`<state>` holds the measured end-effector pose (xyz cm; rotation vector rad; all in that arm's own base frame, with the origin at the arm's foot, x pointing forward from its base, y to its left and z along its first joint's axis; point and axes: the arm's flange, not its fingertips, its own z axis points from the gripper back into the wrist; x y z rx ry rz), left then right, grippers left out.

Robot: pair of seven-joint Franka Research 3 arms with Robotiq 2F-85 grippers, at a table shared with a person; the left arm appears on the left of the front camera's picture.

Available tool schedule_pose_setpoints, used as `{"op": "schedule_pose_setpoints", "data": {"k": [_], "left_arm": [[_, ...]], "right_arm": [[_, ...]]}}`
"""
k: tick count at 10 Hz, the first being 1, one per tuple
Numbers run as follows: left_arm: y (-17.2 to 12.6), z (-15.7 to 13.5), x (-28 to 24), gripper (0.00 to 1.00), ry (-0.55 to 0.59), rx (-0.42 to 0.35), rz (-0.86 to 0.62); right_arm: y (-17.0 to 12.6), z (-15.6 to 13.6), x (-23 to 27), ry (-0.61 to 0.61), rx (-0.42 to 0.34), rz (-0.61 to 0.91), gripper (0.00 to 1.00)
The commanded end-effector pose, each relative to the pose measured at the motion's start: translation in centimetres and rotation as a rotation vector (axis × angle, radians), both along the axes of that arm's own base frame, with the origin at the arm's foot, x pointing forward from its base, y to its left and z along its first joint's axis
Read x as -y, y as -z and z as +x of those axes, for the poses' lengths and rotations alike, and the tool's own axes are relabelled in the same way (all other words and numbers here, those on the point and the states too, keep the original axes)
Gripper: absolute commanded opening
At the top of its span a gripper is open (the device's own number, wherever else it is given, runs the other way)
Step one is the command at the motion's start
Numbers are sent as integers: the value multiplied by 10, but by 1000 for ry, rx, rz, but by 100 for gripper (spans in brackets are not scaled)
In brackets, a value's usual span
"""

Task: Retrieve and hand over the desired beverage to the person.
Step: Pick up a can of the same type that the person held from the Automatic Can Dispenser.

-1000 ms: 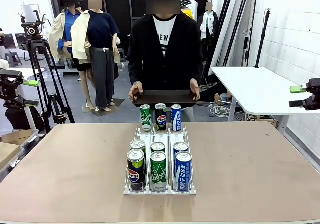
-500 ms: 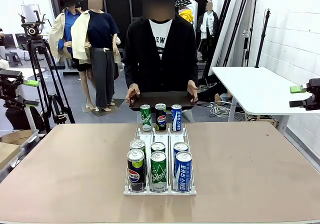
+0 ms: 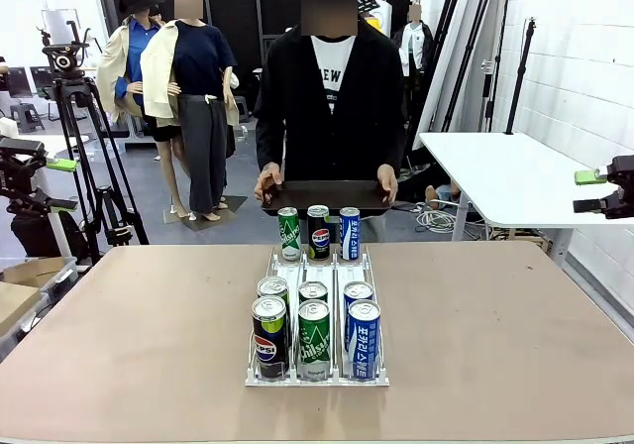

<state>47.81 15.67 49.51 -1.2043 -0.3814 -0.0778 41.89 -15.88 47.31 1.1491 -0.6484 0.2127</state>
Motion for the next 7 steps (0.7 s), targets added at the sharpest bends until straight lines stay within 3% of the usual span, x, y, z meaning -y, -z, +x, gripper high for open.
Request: {"op": "schedule_pose_setpoints", "data": {"k": [1,7], "left_arm": [[-2,0,0,100,-4,-8,-3],[-2,0,0,100,-4,-8,-3]], "right_arm": [[1,-1,-1,-4,1,13,100],[1,-1,-1,-4,1,13,100]]}}
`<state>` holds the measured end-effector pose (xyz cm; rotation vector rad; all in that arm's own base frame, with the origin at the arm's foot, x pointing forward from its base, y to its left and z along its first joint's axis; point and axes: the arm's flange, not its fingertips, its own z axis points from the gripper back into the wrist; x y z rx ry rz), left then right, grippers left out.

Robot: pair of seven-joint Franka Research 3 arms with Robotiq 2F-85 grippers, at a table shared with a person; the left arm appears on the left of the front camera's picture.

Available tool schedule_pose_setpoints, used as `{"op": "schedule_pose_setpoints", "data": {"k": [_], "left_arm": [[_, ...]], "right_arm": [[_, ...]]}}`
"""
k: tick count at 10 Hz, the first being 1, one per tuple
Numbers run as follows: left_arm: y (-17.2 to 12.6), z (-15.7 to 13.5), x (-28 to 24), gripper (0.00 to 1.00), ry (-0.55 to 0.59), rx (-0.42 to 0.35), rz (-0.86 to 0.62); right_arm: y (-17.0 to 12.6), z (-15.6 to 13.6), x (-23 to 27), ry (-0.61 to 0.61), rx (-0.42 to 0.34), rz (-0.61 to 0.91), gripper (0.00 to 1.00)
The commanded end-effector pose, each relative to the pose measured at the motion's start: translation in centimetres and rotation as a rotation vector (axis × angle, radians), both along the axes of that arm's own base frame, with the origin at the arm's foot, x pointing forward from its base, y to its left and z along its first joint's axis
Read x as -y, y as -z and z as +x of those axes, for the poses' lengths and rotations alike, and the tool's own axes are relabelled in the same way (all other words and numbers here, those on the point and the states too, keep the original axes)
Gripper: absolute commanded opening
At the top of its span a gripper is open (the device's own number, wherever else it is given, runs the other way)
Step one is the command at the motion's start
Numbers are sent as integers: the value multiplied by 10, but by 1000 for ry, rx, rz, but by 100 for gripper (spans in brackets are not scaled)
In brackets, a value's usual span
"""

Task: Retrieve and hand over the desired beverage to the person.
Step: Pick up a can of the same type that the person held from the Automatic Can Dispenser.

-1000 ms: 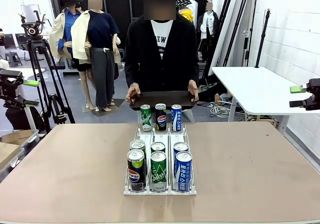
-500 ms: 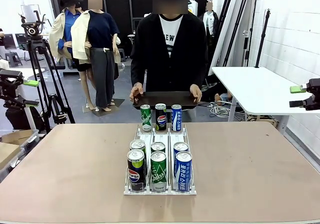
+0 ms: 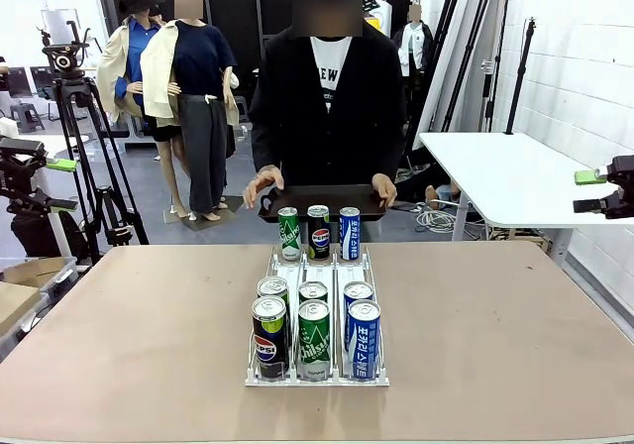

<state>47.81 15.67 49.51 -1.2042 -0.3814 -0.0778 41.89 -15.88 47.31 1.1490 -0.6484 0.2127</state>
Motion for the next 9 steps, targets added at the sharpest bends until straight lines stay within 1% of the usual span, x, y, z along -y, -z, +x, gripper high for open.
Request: {"op": "schedule_pose_setpoints", "data": {"k": [1,9], "left_arm": [[-2,0,0,100,-3,-8,-3],[-2,0,0,100,-3,-8,-3]], "right_arm": [[1,-1,-1,-4,1,13,100],[1,-1,-1,-4,1,13,100]]}}
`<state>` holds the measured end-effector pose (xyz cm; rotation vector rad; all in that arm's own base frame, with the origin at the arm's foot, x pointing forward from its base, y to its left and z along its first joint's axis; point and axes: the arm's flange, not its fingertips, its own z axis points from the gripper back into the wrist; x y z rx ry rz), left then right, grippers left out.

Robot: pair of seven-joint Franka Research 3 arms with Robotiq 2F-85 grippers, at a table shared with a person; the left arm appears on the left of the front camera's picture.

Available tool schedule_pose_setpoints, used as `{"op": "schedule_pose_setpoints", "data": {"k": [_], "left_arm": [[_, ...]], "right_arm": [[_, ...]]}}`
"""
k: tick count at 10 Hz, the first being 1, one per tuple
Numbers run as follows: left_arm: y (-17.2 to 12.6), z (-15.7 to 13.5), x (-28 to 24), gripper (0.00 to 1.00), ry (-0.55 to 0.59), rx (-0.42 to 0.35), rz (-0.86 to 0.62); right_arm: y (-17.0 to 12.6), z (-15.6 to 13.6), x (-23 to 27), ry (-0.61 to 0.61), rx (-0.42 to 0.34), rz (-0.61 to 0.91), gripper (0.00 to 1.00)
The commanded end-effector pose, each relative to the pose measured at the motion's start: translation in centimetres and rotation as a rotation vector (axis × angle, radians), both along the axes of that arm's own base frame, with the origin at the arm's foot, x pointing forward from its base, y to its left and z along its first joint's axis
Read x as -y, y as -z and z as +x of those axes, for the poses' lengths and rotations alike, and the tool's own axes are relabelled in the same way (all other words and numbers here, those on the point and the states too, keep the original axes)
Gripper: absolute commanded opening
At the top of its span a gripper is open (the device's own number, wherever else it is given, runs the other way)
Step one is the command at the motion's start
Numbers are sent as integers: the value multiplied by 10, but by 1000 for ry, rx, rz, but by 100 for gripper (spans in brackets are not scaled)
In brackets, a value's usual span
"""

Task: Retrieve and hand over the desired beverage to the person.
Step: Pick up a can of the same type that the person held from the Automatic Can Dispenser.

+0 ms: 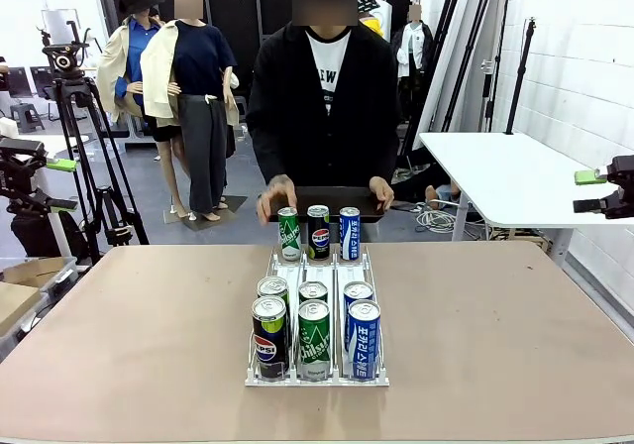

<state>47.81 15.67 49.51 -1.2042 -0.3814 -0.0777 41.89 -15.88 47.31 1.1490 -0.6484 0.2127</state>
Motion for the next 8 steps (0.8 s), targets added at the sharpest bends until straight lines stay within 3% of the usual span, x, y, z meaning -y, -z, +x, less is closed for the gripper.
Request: {"op": "schedule_pose_setpoints", "data": {"k": [1,8], "left_arm": [[-2,0,0,100,-3,-8,-3],[-2,0,0,100,-3,-8,-3]], "right_arm": [[2,-1,-1,-4,1,13,100],[2,-1,-1,-4,1,13,100]]}}
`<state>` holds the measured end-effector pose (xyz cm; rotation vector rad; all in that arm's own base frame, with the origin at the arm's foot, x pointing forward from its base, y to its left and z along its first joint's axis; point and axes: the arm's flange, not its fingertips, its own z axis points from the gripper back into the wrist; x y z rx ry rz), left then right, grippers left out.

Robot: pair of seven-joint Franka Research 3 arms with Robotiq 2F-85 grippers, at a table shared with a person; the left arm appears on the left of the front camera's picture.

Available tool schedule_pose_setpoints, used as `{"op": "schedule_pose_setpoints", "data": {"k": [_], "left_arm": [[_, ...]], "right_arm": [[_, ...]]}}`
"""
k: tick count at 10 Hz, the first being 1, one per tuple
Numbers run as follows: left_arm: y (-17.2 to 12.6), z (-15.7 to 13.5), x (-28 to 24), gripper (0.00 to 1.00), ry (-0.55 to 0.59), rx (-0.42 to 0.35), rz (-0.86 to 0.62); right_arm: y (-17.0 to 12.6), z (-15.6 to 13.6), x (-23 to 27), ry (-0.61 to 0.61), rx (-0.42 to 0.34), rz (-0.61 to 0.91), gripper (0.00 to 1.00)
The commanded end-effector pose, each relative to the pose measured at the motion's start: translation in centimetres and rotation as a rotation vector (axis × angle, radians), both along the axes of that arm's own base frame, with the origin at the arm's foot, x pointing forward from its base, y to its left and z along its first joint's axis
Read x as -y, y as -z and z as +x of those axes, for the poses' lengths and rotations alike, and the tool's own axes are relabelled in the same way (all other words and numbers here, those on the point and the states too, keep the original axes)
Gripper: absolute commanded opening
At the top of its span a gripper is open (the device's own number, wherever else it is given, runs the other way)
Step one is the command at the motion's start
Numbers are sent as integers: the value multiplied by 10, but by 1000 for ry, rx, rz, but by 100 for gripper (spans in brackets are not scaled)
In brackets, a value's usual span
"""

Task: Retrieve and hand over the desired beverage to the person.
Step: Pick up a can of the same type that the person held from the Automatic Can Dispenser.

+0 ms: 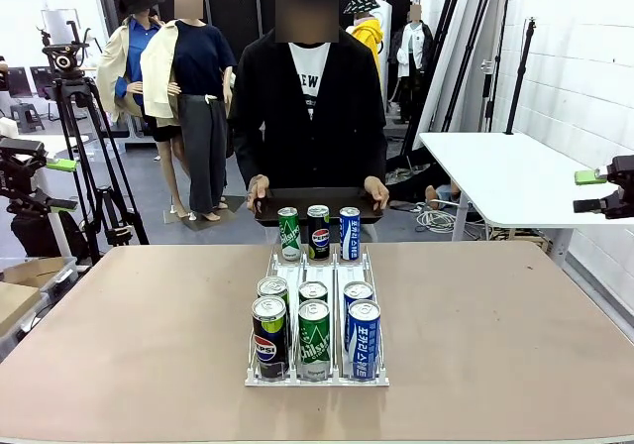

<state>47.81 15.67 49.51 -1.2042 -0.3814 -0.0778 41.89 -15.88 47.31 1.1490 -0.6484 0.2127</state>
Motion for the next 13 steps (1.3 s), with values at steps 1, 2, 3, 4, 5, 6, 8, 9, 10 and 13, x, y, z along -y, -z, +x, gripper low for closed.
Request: {"op": "schedule_pose_setpoints", "data": {"k": [1,2,3,4,5,6,8,9,10,13], "left_arm": [[-2,0,0,100,-4,-8,-3],[-2,0,0,100,-4,-8,-3],[-2,0,0,100,-4,-8,-3],[-2,0,0,100,-4,-8,-3],[-2,0,0,100,-4,-8,-3],[-2,0,0,100,-4,-8,-3],[-2,0,0,100,-4,-8,-3],[-2,0,0,100,-4,-8,-3],[-2,0,0,100,-4,-8,-3],[-2,0,0,100,-4,-8,-3]], "right_arm": [[2,-1,-1,-4,1,13,100],[2,-1,-1,-4,1,13,100],[2,-1,-1,-4,1,13,100],[2,-1,-1,-4,1,13,100],[2,-1,-1,-4,1,13,100],[2,-1,-1,-4,1,13,100],[2,-1,-1,-4,1,13,100],[2,-1,-1,-4,1,13,100],[2,-1,-1,-4,1,13,100],[2,-1,-1,-4,1,13,100]]}}
